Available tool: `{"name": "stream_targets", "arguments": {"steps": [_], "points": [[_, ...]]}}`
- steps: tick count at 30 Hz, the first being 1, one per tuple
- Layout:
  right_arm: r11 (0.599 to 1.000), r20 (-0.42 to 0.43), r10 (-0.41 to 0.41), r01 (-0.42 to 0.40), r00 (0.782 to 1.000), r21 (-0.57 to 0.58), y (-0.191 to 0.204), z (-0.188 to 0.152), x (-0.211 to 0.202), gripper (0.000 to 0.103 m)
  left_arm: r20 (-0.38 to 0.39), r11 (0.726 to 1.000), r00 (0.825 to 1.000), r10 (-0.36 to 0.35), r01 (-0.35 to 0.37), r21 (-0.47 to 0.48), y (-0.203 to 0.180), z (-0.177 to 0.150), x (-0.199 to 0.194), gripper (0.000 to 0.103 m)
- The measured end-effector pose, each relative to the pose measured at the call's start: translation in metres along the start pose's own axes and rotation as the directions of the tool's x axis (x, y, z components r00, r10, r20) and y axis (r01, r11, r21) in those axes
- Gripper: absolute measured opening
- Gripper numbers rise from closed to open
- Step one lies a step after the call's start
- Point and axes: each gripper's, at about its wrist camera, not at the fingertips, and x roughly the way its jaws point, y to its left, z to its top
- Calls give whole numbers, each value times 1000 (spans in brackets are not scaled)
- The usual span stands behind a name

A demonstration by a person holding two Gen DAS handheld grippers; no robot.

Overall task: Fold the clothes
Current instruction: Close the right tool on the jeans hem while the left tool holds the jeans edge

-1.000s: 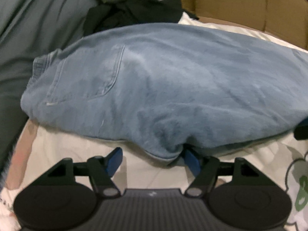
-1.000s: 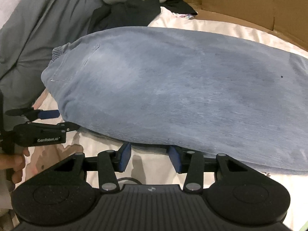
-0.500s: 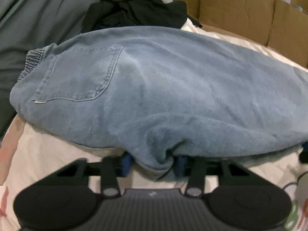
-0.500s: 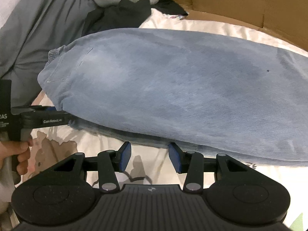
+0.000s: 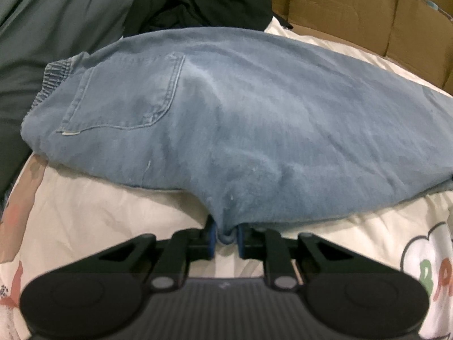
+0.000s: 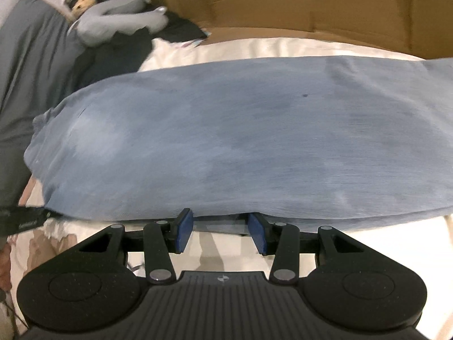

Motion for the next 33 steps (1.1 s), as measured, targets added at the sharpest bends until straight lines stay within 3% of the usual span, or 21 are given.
{"name": "stream_targets", "arguments": {"steps": [8,14,18,27,33], "points": [[995,26,-48,45,999,89,-34,-2,-17,50,-17,996,999,-37,39,78,-1,-5,-22,18],[979,48,-114,104,992,173,-66,-1,-30,50,76,992,995,-62,53,117,-4,-1,-52,18],[961,66,-159,140,985,237,-86,-1,-41,51,102,991,991,-90,78,112,-8,12,-46,18],[876,93,-291,226,952,426,-151,-7,-65,52,45,988,993,-112,106,110,-15,16,-6,18],[808,110,-355,246,928,535,-196,-9,-74,51,26,983,995,-101,96,155,-21,11,0,17]]}}
